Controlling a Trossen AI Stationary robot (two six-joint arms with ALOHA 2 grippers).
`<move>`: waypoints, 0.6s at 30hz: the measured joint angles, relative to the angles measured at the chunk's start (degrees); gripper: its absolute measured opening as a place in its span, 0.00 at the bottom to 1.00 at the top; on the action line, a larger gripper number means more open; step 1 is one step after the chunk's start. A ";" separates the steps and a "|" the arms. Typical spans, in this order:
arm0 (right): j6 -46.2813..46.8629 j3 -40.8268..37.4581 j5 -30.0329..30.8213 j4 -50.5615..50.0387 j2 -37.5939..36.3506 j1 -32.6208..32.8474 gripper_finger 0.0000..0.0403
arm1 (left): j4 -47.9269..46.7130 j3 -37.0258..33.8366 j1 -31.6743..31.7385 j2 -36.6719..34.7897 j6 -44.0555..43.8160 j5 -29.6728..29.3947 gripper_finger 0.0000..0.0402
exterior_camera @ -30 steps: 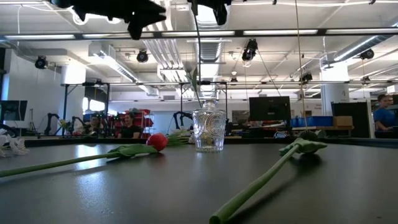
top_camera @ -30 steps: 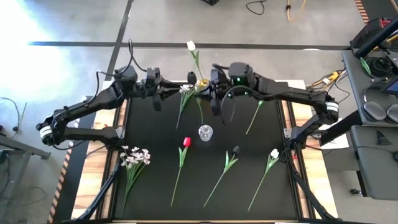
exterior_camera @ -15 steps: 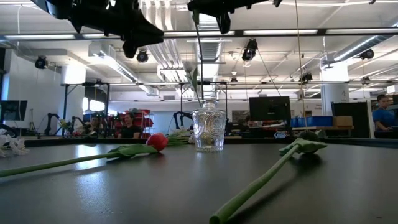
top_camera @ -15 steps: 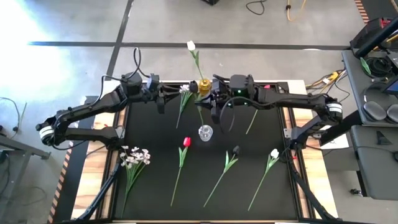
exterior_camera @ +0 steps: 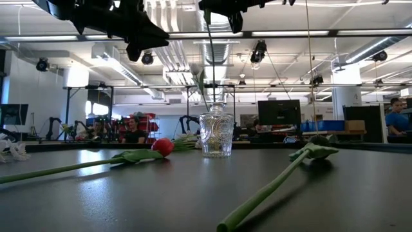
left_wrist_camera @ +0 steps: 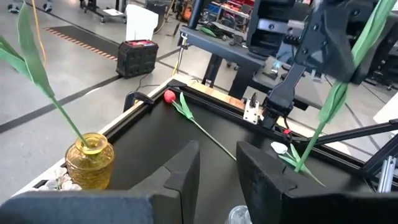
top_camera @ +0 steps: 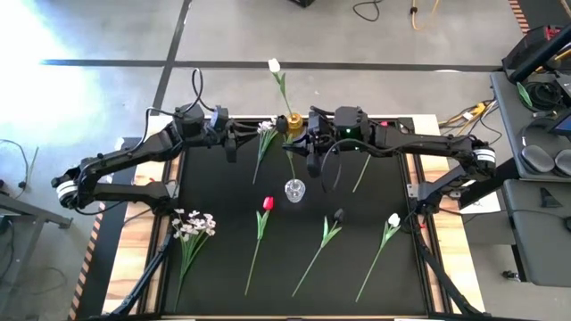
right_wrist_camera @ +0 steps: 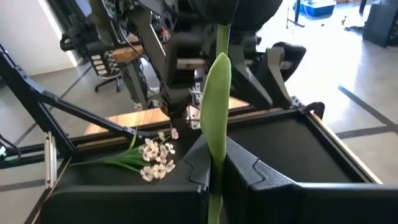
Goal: Sort flowers into vase by color
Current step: Put the top black tulip into the transparent vase
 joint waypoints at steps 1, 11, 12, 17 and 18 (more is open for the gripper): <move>0.00 -0.22 0.00 0.01 0.01 -0.02 0.03 | -0.02 0.00 0.00 0.00 -0.02 0.00 0.23; 0.11 -3.11 0.94 0.64 0.01 -0.02 0.03 | -0.37 0.00 0.00 0.00 -0.02 -0.04 0.23; 0.10 -3.32 0.96 0.68 0.01 -0.02 0.03 | -0.52 0.00 0.00 0.00 -0.02 -0.07 0.23; -1.36 -4.35 3.64 0.68 0.03 0.00 0.03 | -1.54 0.00 0.00 0.00 -0.02 -0.07 0.23; -1.79 -4.64 4.27 0.66 0.03 -0.02 0.03 | -1.62 0.00 0.00 0.00 -0.02 -0.07 0.23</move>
